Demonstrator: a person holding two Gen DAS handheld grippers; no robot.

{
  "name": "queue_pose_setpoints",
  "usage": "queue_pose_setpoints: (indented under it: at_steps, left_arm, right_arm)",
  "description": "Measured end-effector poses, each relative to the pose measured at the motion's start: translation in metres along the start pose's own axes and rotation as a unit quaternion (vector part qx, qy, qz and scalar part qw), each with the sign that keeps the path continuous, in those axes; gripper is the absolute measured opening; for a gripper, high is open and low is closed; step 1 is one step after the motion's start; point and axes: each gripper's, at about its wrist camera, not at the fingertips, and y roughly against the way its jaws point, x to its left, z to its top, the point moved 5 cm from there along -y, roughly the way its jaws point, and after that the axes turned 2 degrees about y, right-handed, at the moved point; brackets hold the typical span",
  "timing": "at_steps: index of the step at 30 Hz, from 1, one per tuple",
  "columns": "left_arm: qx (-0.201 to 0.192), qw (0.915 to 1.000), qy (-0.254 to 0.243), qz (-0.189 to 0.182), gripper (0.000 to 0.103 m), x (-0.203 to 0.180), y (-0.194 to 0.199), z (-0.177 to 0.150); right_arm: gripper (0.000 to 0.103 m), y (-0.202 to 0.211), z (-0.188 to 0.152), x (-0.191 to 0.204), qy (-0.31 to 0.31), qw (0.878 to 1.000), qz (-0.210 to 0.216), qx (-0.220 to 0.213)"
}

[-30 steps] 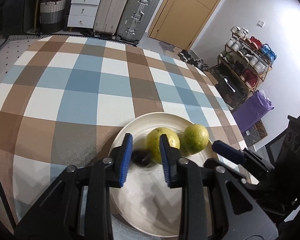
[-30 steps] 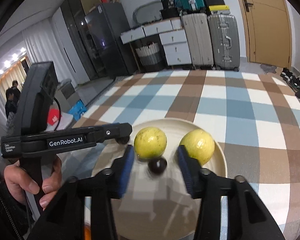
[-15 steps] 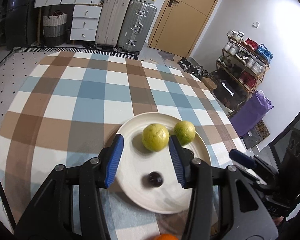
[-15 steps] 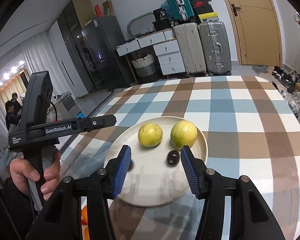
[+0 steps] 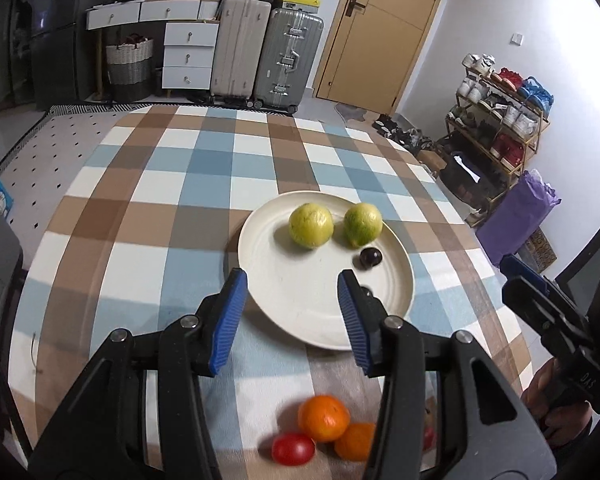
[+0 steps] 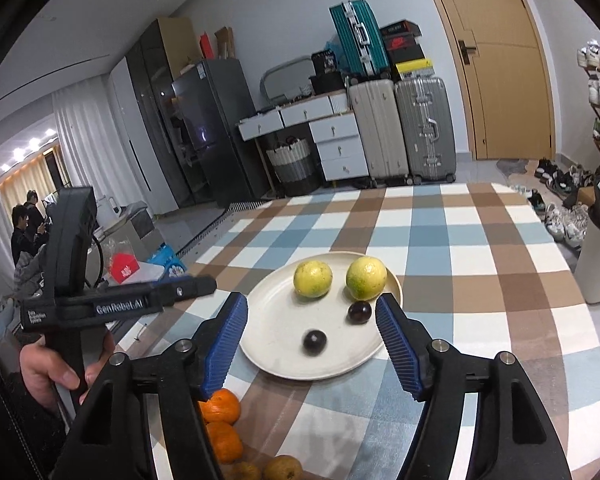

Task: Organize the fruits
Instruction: 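Withdraw both tools from the plate toward the remaining fruits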

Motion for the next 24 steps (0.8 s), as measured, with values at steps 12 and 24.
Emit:
queue_pose_setpoints:
  at_steps: [12,24]
  left_arm:
    - [-0.016,0.9992,-0.026,0.027,0.049,-0.020,0.042,-0.038]
    - [-0.029,0.9979,-0.030,0.049,0.065,-0.017,0.065,-0.072]
  right_arm:
    - [0.084,0.029,-0.010,0.016,0.004,1.000,0.005,-0.019]
    - [0.089,0.050,-0.036,0.022,-0.001,1.000,0.010,-0.020]
